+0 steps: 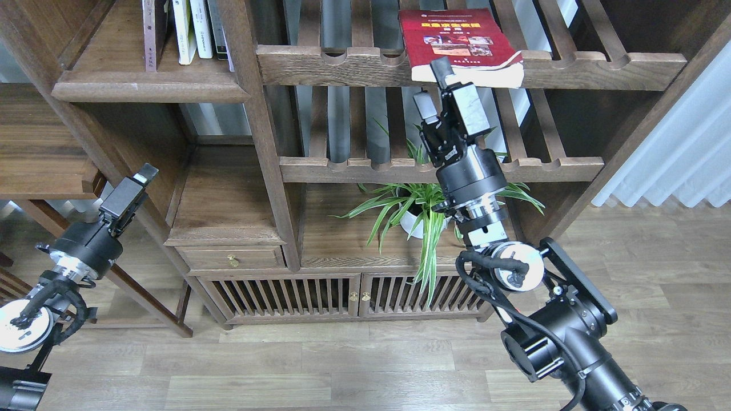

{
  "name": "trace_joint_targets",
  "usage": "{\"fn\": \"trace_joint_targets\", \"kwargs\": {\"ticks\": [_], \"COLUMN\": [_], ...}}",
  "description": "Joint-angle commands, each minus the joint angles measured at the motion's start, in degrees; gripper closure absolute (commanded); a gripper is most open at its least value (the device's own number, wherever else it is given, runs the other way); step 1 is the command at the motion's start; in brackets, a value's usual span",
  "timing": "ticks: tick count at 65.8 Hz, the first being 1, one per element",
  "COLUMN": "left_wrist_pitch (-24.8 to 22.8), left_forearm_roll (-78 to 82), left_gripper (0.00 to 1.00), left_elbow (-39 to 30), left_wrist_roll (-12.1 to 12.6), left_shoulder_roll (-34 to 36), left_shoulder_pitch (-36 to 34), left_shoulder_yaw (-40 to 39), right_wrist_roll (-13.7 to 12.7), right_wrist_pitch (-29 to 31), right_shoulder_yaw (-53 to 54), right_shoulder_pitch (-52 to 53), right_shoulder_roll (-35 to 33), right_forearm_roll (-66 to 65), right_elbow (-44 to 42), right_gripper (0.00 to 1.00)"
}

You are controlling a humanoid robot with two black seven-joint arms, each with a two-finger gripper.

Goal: Organize books on shelf
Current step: 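Grasp the bottom edge of the red book with the right gripper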

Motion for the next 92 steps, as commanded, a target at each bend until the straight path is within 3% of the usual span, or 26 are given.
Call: {"fn": "trace_joint_targets", "kwargs": {"ticks": [1,43,71,92], "left_wrist_pitch": [0.0,0.0,0.0,0.0], "left_forearm_roll": [0.1,0.1,0.1,0.1], "left_gripper": [0.00,0.00,0.00,0.00], "left_elbow": [-0.2,-1.2,-1.2,-1.2], "left_wrist_roll": [0.1,0.0,-0.3,-0.5], "left_shoulder_roll": [0.0,0.0,0.0,0.0], "left_shoulder_pitch": [0.1,0.1,0.1,0.1], "left_shoulder_yaw": [0.1,-0.1,-0.2,-0.3], "right_wrist_roll": [0.0,0.0,0.0,0.1], "right_wrist_pitch": [-0.1,-0.2,-3.6,-3.2], "right_shoulder_yaw": [1.1,1.7,5.2,5.2], "right_shoulder_pitch": [0.1,1.8,3.5,3.6], "right_shoulder_roll": [0.0,0.0,0.0,0.0], "right_forearm_roll": [0.0,0.1,0.2,0.7], "right_elbow": [0.0,-2.0,-2.9,-2.9], "right_gripper": [0.02,0.02,0.03,0.24]}}
